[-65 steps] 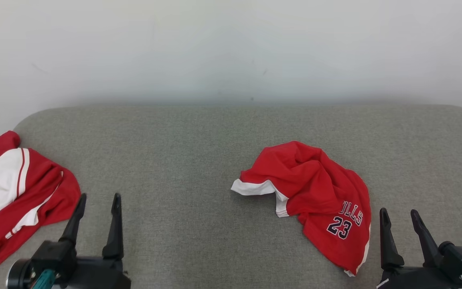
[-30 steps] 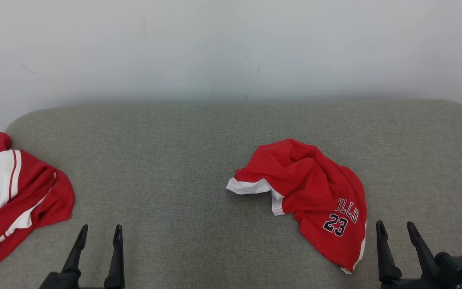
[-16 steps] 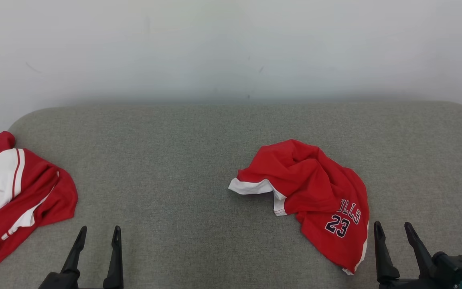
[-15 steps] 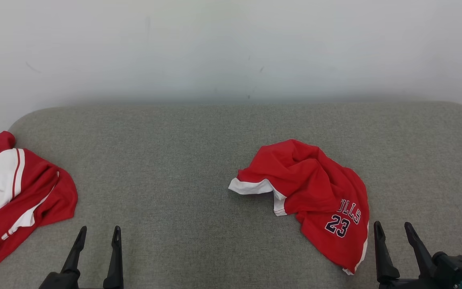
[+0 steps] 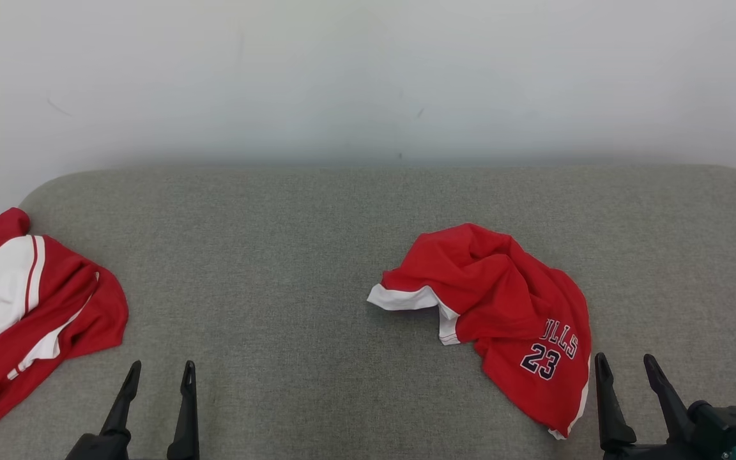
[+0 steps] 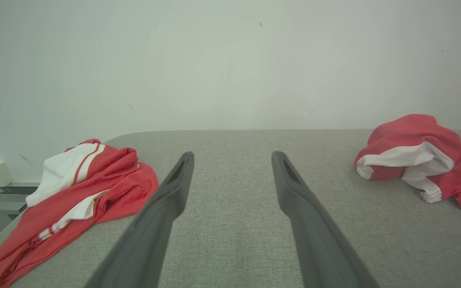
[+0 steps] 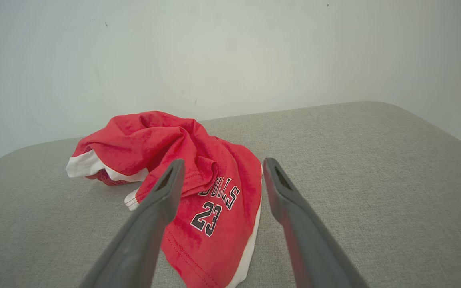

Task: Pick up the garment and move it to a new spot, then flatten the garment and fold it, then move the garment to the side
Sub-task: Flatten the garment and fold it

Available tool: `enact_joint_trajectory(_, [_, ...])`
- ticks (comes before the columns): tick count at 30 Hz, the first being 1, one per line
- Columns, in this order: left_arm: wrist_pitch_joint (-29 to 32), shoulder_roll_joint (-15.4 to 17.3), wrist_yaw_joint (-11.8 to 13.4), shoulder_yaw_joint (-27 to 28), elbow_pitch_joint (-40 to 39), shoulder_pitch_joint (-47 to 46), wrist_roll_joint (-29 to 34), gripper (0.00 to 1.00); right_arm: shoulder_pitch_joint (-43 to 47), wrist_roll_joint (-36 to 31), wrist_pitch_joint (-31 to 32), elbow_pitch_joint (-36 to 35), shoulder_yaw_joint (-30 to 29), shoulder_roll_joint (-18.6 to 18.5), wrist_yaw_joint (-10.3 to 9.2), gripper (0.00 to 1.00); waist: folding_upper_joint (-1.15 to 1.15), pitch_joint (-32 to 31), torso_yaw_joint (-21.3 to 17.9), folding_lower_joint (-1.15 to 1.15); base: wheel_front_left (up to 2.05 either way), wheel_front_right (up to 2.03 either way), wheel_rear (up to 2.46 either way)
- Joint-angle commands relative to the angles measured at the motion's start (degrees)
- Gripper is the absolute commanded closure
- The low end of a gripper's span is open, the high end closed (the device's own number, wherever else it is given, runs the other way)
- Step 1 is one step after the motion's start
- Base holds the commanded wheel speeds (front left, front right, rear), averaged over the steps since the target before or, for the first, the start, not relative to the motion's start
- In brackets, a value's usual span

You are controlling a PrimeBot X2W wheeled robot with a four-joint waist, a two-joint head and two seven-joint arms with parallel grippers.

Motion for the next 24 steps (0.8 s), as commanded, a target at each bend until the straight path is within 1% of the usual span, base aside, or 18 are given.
enact_joint_trajectory(1, [-0.19, -0.20, -0.11, 0.15, 0.16, -0.11, 0.50, 0.00, 0.51, -0.06, -0.05, -0.17, 0.03, -0.15, 0.20, 0.00, 0.00, -0.06, 0.05, 0.00, 0.00, 0.00, 0.00])
enact_joint_trajectory(24, [-0.19, -0.69, -0.70, 0.72, 0.57, -0.41, 0.80, 0.00, 0.68, 0.46, -0.39, 0.24, 0.02, -0.23, 0.20, 0.00, 0.00, -0.10, 0.64, 0.00, 0.00, 0.00, 0.00])
